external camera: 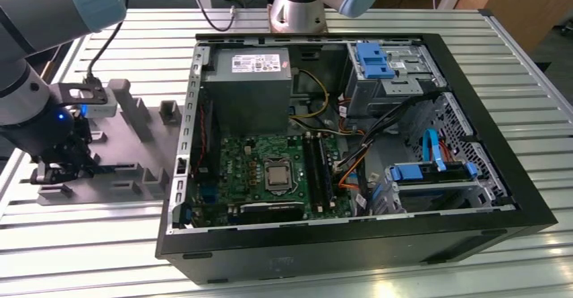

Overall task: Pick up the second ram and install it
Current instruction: 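Pick up the second ram and move it above second insertion slot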

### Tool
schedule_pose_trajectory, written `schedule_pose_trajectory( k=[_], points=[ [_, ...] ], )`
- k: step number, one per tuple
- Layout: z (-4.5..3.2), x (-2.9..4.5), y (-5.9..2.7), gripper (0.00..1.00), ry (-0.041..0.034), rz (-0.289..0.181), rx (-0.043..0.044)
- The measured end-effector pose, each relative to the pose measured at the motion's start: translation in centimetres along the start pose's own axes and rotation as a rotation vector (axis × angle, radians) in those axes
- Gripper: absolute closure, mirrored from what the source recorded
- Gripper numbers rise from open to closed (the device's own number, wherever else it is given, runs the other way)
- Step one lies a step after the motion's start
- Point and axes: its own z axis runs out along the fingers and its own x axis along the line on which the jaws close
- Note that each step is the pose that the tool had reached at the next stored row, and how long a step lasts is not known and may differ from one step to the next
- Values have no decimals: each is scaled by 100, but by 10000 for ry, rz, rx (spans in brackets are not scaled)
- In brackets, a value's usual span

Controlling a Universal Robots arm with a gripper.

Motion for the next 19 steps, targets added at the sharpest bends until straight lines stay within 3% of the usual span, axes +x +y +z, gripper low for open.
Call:
schedule_pose_trajectory(
  k=[3, 4, 14, 19],
  points=[
    [5, 0, 0, 75, 1, 1, -1],
    [6, 0, 0, 82, 0, 0, -1],
    [20, 1, -1, 86, 2, -16, -2],
    [24, 2, 0, 86, 15, -517, -19]
  ],
)
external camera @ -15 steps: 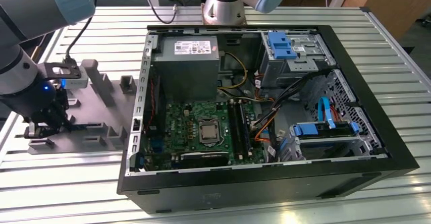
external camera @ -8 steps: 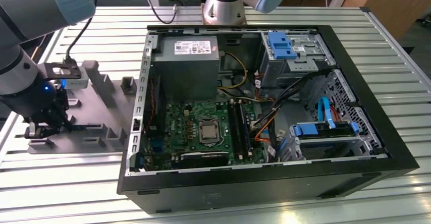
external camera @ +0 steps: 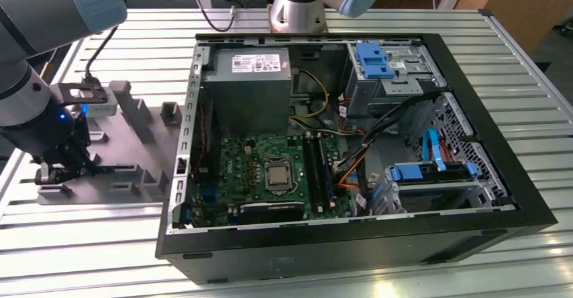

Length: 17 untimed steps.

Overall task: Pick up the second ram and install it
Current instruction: 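Pick up the second ram and move it above second insertion slot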

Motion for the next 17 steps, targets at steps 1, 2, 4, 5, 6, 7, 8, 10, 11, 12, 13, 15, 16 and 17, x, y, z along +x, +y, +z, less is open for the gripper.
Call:
schedule_pose_trajectory(
  k=[1, 2, 4, 5, 6, 7, 8, 10, 11, 12, 13, 15, 16, 17],
  points=[
    [1, 0, 0, 86, 4, -179, -7],
    [2, 0, 0, 86, 10, -355, -13],
    [2, 1, 0, 86, 15, -535, -18],
    [3, 1, 0, 86, 14, -538, -18],
    [3, 1, 0, 86, 14, -541, -18],
    [3, 0, -1, 86, 14, -543, -17],
    [3, 1, -1, 86, 14, -541, -17],
    [3, 1, -1, 86, 11, -388, -12],
    [3, 1, 0, 86, 8, -255, -8],
    [3, 0, -1, 86, 6, -196, -5],
    [3, 0, -1, 86, 5, -194, -5],
    [3, 0, -1, 86, 4, -192, -4],
    [3, 1, -1, 86, 5, -192, -5],
    [3, 0, 0, 86, 5, -191, -5]
  ],
)
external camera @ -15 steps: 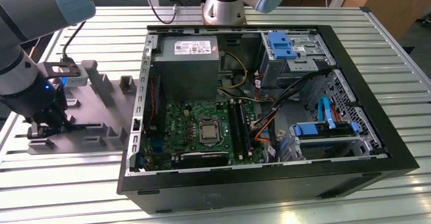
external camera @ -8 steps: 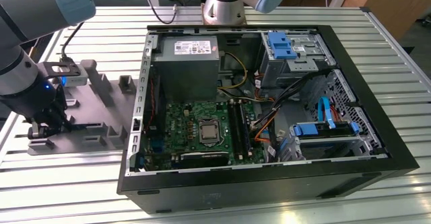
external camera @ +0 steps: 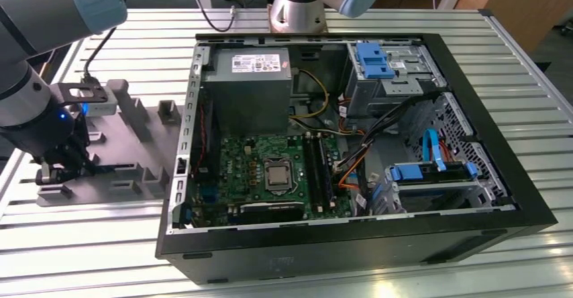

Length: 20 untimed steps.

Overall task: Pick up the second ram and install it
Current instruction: 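Pick up the second ram and move it above second insertion slot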

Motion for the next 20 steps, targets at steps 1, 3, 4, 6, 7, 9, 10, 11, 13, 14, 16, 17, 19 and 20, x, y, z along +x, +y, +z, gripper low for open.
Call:
schedule_pose_trajectory(
  k=[1, 3, 4, 6, 7, 9, 10, 11, 13, 14, 16, 17, 19, 20],
  points=[
    [0, 0, 0, 86, 0, 0, 0],
    [0, 0, 0, 86, 0, 1, 0],
    [-1, 0, 0, 86, -1, 1, 1],
    [-7, -1, -1, 86, -4, 1, 7],
    [-11, -1, -1, 86, -6, 0, 9],
    [-31, -1, 1, 86, 0, 1, 0],
    [-38, -1, 0, 86, -1, 0, 2],
    [-45, -2, 1, 86, -1, 1, 2],
    [-61, -2, 1, 86, 0, 1, 0],
    [-69, -2, 2, 86, 0, 1, 1],
    [-87, -3, 2, 86, 0, 1, 1],
    [-95, -3, 2, 86, 0, 1, 1],
    [-111, -4, 3, 86, 0, 1, 0],
    [-114, -4, 2, 86, -1, 1, 2]
  ],
)
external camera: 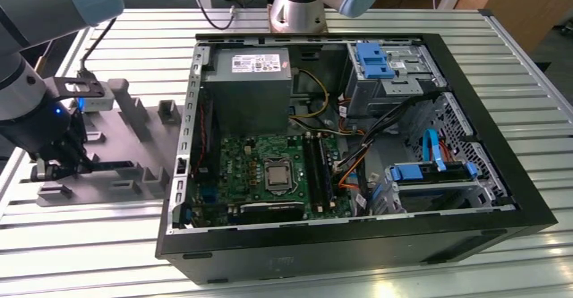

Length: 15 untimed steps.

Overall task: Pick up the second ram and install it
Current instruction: 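Pick up the second ram and move it above second insertion slot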

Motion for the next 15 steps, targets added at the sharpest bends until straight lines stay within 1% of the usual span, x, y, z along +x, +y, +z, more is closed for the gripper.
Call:
schedule_pose_trajectory(
  k=[6, 15],
  points=[
    [-6, 0, 1, 86, 1, 0, -1],
    [-33, -1, 2, 86, 1, 0, -1]
  ],
)
